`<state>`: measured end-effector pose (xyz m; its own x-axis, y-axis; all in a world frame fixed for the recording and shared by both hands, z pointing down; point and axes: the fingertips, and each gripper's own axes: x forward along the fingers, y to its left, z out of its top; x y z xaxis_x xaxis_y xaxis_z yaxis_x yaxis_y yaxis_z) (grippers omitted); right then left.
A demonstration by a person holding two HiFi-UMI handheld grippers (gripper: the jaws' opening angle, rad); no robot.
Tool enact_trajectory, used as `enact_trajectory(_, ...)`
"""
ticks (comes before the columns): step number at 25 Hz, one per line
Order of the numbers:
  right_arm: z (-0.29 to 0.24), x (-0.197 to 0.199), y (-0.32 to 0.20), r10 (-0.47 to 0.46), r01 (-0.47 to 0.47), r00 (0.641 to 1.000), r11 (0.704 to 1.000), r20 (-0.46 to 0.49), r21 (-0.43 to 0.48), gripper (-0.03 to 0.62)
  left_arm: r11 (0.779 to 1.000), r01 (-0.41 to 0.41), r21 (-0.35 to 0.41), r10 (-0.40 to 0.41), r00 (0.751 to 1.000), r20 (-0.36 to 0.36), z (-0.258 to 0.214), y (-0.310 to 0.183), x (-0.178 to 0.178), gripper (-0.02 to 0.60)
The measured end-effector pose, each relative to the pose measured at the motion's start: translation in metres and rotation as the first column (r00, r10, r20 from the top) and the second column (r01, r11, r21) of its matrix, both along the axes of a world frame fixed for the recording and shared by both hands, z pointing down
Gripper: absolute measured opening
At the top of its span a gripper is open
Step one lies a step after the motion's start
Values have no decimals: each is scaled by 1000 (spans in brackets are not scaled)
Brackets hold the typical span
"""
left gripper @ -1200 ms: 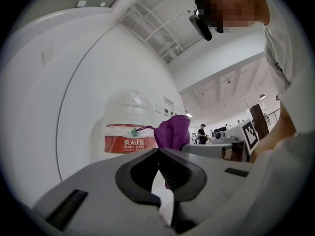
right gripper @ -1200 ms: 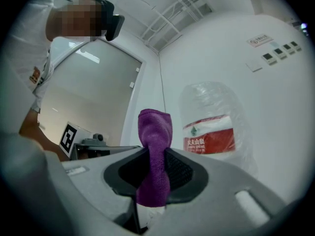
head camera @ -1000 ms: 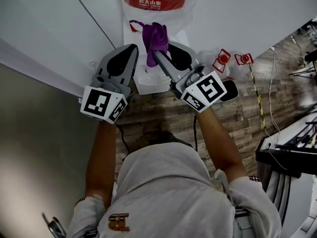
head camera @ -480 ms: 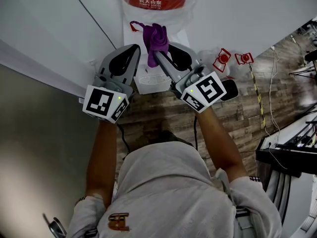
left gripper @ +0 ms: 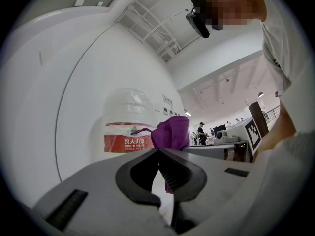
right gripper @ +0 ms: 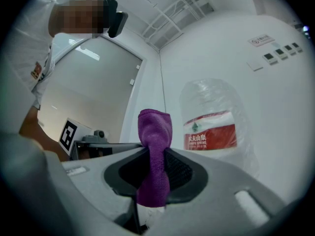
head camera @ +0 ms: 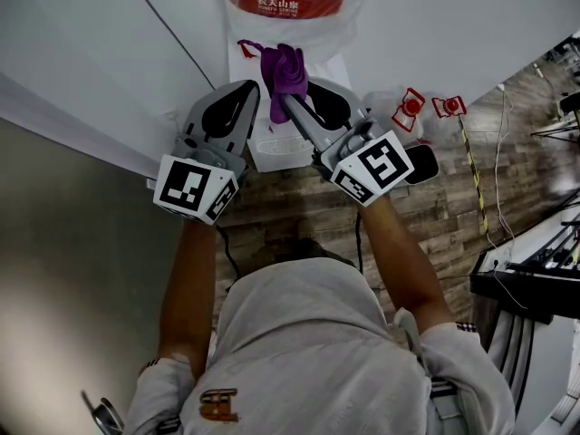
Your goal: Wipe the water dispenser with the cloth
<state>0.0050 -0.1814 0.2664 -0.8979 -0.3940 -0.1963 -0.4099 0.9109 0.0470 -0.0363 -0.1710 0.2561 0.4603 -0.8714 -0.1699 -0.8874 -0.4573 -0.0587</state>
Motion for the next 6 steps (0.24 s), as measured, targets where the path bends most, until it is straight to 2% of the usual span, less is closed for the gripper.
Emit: enact_trajectory(6, 2, -2, -5, 0, 0, 1000, 1000, 0, -2, 92, 1000, -1, -1, 1, 1000, -2, 2, -5, -1, -2)
